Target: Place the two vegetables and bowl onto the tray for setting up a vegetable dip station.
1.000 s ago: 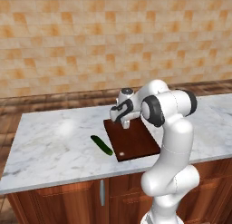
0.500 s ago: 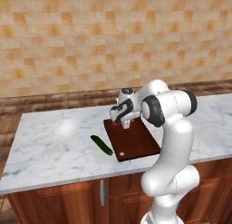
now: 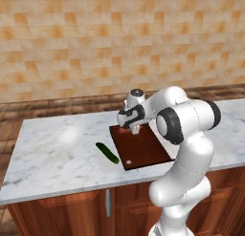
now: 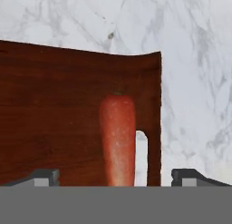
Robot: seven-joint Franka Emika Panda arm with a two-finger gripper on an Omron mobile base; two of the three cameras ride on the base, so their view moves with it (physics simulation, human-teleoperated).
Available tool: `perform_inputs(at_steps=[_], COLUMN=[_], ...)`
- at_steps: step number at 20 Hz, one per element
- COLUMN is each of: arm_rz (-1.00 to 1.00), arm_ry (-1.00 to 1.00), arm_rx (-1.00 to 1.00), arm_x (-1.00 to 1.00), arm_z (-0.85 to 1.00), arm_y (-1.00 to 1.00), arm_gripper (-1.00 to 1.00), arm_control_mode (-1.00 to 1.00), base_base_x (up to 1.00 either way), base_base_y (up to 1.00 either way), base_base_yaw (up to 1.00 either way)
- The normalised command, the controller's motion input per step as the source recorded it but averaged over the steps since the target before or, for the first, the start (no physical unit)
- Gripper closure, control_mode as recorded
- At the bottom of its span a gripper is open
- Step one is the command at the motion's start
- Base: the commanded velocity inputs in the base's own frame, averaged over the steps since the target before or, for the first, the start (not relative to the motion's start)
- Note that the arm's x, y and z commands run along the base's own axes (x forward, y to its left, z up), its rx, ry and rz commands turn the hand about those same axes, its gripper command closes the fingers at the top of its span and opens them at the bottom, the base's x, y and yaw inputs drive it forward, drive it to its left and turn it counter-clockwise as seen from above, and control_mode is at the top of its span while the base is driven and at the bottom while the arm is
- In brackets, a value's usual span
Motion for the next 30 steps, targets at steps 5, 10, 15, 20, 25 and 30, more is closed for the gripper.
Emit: perform_inputs(at_steps=[5, 10, 15, 20, 25, 30], arm_rz=[-0.06, -0.19, -0.35, -0.37, -0.29, -0.30], arm_ry=[0.00, 0.04, 0.02, 0.01, 0.04, 0.05], arm_rx=[0.00, 0.00, 0.00, 0.02, 0.11, 0.13], arm_x=[-0.37, -0.27, -0.30, -0.25, -0.19, -0.13], arm_z=[0.74, 0.73, 0.49, 0.34, 0.01, 0.00], arm_y=[0.17, 0.31, 0.22, 0.18, 0.05, 0.08], arm_gripper=[-1.00, -1.00, -1.00, -1.00, -1.00, -1.00], arm_control_mode=[-1.00, -1.00, -1.00, -1.00, -1.00, -1.00], base_base_x=[0.00, 0.00, 0.00, 0.00, 0.00, 0.00], base_base_y=[0.00, 0.00, 0.00, 0.00, 0.00, 0.00], base_base_yaw=[0.00, 0.00, 0.00, 0.00, 0.00, 0.00])
